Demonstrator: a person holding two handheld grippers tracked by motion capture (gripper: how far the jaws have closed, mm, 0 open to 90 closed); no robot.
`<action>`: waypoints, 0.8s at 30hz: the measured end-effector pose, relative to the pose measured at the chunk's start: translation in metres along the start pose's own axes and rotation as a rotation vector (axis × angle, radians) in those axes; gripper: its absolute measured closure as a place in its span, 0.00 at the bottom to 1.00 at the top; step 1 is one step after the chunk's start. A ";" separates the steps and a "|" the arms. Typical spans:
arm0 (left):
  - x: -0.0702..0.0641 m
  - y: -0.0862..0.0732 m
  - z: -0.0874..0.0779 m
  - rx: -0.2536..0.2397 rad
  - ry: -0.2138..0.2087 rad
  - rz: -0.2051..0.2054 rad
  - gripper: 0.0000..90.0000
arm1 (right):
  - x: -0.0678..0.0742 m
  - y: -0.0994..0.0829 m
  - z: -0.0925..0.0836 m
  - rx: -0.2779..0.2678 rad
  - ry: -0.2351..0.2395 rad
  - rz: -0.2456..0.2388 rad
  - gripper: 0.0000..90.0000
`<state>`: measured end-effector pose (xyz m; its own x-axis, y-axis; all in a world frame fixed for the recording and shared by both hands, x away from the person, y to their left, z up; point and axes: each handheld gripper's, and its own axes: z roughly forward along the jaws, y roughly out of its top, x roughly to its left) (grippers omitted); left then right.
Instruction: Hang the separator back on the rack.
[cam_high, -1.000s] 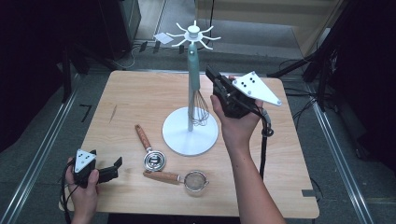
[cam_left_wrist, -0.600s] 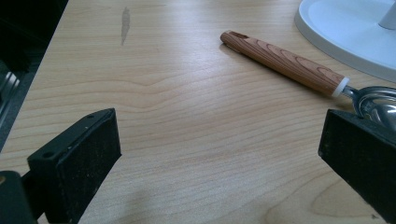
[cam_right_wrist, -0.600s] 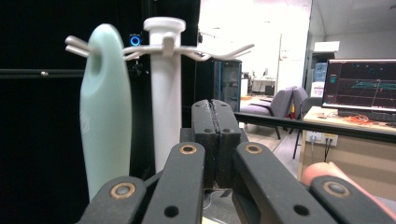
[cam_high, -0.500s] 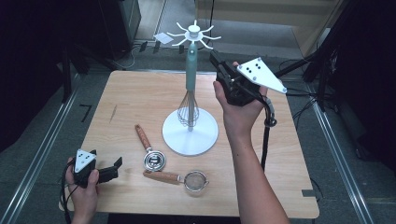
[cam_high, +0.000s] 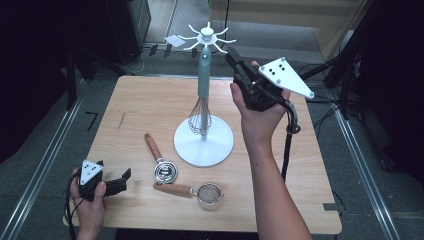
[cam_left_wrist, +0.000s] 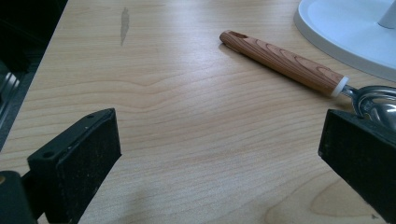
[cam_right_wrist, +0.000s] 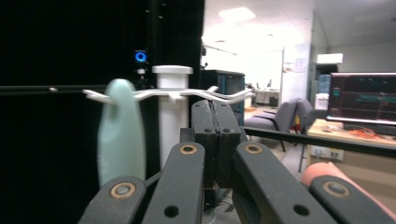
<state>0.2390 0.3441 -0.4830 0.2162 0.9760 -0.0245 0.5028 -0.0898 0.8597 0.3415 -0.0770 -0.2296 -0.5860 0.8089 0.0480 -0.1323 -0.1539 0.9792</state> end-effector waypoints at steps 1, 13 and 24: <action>0.000 0.000 0.000 0.000 -0.001 0.000 0.00 | 0.001 0.000 0.000 -0.002 0.003 -0.006 1.00; 0.000 0.000 0.000 -0.002 -0.016 0.012 0.00 | 0.008 0.002 -0.004 -0.004 0.054 -0.028 1.00; -0.002 0.000 -0.001 -0.002 -0.028 0.018 0.00 | 0.020 0.006 -0.005 0.006 0.086 -0.070 1.00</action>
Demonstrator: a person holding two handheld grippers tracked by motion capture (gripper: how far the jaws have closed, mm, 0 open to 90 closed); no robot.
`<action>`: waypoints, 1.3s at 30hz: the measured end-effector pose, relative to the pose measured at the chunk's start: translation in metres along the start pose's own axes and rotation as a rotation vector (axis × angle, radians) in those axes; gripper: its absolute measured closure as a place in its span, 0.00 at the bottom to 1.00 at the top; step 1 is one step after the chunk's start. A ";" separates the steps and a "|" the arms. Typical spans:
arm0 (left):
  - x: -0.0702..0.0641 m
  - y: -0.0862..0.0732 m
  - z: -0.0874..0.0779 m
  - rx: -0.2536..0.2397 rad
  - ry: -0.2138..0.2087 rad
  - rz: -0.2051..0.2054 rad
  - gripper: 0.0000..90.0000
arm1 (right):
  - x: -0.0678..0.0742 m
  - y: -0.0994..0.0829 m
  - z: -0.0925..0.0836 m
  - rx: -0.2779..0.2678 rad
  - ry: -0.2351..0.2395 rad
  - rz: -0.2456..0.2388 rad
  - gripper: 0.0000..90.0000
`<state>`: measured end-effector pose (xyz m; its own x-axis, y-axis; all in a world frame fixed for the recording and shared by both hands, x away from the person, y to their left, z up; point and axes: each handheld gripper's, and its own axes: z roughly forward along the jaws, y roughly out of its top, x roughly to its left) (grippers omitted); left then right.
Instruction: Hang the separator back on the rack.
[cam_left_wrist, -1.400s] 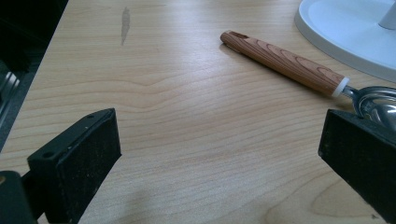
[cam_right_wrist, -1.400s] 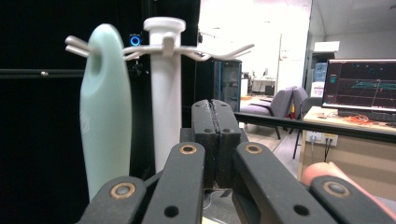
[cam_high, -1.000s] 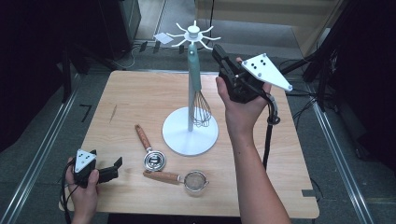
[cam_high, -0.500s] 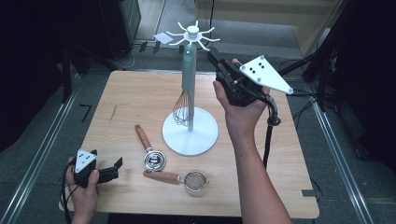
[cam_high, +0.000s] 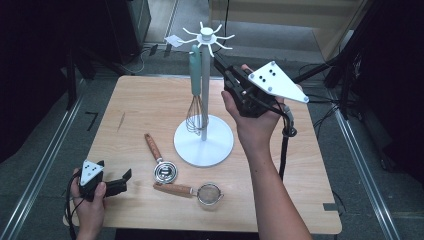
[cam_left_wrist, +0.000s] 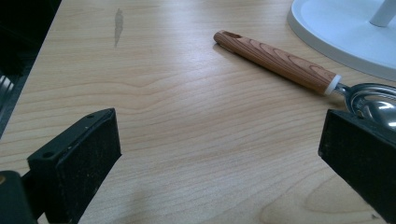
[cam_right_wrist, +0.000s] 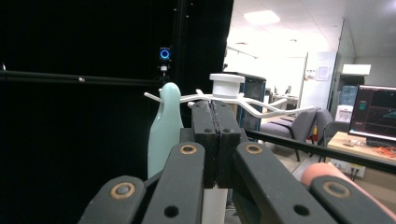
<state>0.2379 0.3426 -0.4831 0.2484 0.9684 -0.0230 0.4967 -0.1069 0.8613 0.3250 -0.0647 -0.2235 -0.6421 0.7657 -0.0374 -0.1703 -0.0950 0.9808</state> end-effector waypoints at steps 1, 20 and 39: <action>-0.001 0.000 0.000 0.003 -0.005 0.009 0.00 | 0.000 0.000 -0.001 0.000 0.001 0.003 1.00; -0.035 0.007 -0.005 0.044 -0.107 0.033 0.48 | -0.013 -0.064 -0.043 0.184 -0.011 0.042 0.96; -0.060 -0.001 0.009 0.224 -0.211 0.058 1.00 | 0.002 -0.149 -0.092 0.355 0.001 0.098 0.86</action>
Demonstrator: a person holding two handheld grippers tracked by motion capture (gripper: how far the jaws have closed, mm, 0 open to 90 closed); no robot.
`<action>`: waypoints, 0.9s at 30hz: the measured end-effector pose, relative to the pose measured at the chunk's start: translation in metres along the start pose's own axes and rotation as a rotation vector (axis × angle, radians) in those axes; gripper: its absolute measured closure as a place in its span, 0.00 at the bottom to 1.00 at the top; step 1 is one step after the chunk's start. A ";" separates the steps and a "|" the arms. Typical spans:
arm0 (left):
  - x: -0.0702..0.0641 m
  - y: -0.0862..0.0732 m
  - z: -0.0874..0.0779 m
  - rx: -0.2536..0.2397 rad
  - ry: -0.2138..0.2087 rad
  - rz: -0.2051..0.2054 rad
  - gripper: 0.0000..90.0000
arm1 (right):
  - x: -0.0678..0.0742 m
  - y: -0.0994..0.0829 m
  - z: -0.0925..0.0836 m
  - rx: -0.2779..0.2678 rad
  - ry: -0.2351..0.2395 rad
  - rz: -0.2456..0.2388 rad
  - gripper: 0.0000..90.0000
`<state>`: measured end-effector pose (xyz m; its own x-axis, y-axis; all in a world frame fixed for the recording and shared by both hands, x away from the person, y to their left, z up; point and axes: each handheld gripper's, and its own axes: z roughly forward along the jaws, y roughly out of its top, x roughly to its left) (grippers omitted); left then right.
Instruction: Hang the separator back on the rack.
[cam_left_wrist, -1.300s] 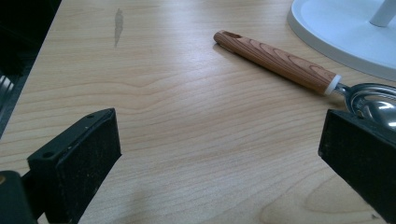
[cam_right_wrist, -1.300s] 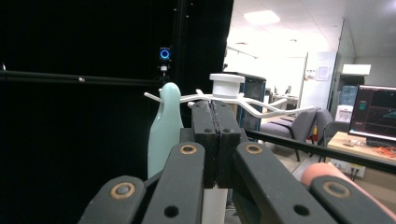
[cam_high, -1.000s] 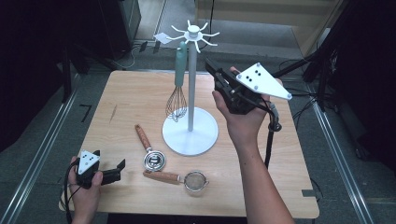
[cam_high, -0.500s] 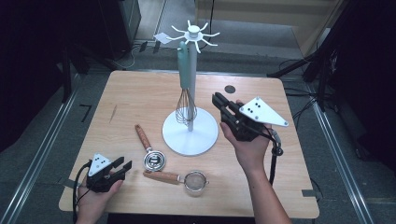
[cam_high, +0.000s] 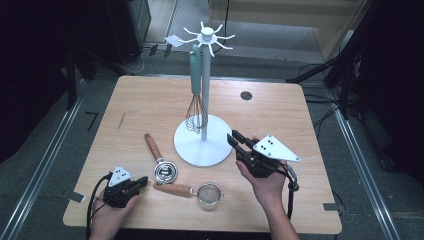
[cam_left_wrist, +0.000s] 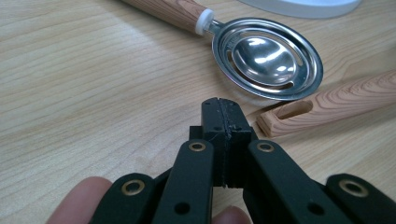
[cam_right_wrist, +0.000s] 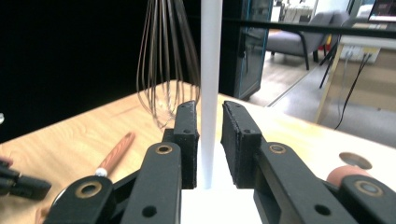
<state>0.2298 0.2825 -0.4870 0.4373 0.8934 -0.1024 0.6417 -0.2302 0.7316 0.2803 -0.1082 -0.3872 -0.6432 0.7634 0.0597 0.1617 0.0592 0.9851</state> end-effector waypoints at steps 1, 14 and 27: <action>-0.001 0.000 0.000 0.001 -0.003 0.002 1.00 | 0.000 -0.004 -0.001 0.006 0.004 0.001 0.85; -0.011 0.000 0.003 0.019 -0.040 0.024 1.00 | 0.014 -0.047 -0.005 0.131 0.034 0.009 0.80; -0.021 0.000 0.005 0.027 -0.065 0.032 1.00 | 0.025 -0.073 -0.003 0.280 0.094 -0.002 0.71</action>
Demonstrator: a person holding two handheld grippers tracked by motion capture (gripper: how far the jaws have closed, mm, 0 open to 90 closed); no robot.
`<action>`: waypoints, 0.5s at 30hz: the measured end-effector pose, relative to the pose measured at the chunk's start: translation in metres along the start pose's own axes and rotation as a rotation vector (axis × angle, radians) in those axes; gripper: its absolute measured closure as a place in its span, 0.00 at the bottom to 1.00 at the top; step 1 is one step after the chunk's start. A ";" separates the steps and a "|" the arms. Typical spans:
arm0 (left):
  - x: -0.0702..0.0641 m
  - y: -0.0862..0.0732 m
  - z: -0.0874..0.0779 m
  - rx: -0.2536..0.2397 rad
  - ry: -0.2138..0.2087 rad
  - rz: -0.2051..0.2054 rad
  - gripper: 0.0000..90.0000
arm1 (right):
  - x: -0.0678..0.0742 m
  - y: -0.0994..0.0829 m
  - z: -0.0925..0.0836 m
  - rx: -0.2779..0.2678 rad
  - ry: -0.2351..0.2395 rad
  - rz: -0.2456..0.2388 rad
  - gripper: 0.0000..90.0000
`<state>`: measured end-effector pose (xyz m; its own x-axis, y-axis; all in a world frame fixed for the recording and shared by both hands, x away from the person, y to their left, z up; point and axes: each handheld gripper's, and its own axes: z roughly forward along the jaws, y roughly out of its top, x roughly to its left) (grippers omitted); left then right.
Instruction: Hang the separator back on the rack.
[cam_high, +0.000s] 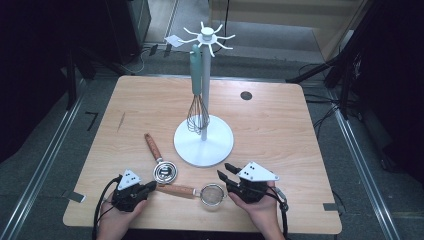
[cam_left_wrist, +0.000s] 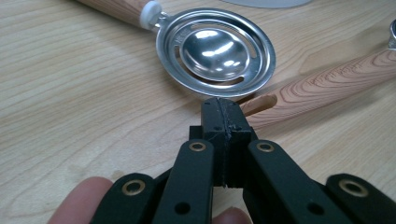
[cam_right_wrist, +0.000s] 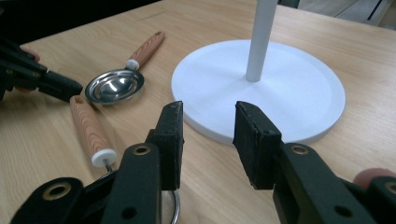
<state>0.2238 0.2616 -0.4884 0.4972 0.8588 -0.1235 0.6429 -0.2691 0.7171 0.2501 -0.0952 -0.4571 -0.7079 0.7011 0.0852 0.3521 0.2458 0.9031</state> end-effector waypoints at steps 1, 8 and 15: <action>0.000 0.000 0.000 0.001 -0.005 -0.002 1.00 | 0.000 -0.001 0.000 0.010 0.005 -0.004 0.70; -0.006 0.001 0.003 0.004 -0.020 -0.008 1.00 | -0.004 -0.002 0.001 0.086 0.088 -0.043 0.71; -0.017 0.003 0.007 0.009 -0.030 0.002 1.00 | -0.002 0.004 0.009 0.205 0.196 -0.086 0.68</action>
<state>0.2211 0.2434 -0.4891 0.5162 0.8445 -0.1427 0.6467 -0.2751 0.7114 0.2579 -0.0897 -0.4573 -0.8381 0.5343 0.1096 0.3881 0.4430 0.8082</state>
